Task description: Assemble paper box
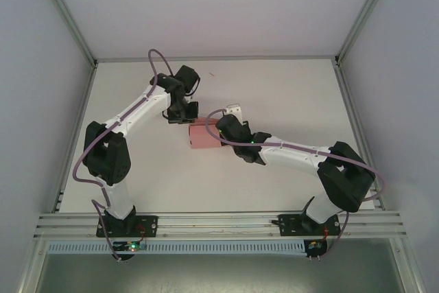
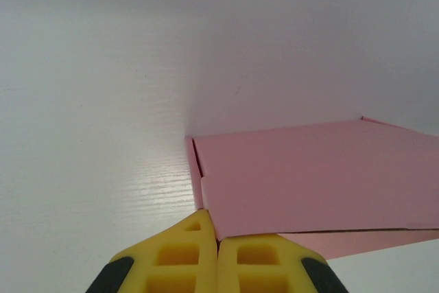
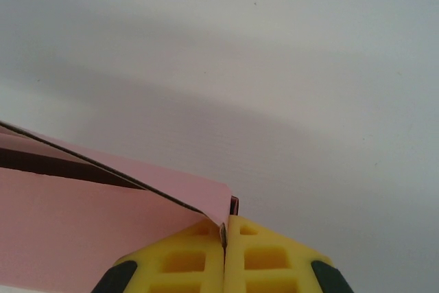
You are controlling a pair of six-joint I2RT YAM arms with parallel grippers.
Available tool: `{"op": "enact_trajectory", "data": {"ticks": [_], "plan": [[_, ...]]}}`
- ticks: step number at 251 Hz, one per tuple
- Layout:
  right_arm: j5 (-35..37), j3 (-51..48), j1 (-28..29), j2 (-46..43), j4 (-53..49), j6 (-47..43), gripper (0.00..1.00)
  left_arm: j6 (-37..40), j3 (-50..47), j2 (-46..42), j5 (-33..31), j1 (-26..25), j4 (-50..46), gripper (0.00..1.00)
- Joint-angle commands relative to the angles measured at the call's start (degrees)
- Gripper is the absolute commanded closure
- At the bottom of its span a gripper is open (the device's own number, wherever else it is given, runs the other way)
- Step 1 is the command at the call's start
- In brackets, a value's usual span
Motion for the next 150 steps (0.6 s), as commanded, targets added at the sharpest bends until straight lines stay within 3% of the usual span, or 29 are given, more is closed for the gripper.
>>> {"op": "enact_trajectory", "data": {"ticks": [1, 96, 114, 136, 150], "plan": [[-7.3, -3.8, 1.3, 3.4, -9.7, 0.4, 1.0, -1.2, -0.2, -0.5, 3.1, 0.1, 0.3, 1.0], [-8.7, -5.1, 1.0, 3.1, -7.8, 0.9, 1.0, 2.3, -20.0, -8.3, -1.1, -2.9, 13.7, 1.0], [-8.0, -5.9, 1.1, 2.6, -6.6, 1.0, 1.0, 3.5, -24.1, -9.9, -4.6, -4.9, 16.9, 1.0], [-7.5, -7.1, 0.9, 1.9, -5.1, 1.5, 1.0, 2.6, -31.0, -12.1, -11.6, -8.3, 23.7, 1.0], [-8.0, -7.7, 0.8, 1.9, -3.9, 1.6, 1.0, 1.3, -35.8, -12.9, -8.7, -9.4, 30.2, 1.0]]}}
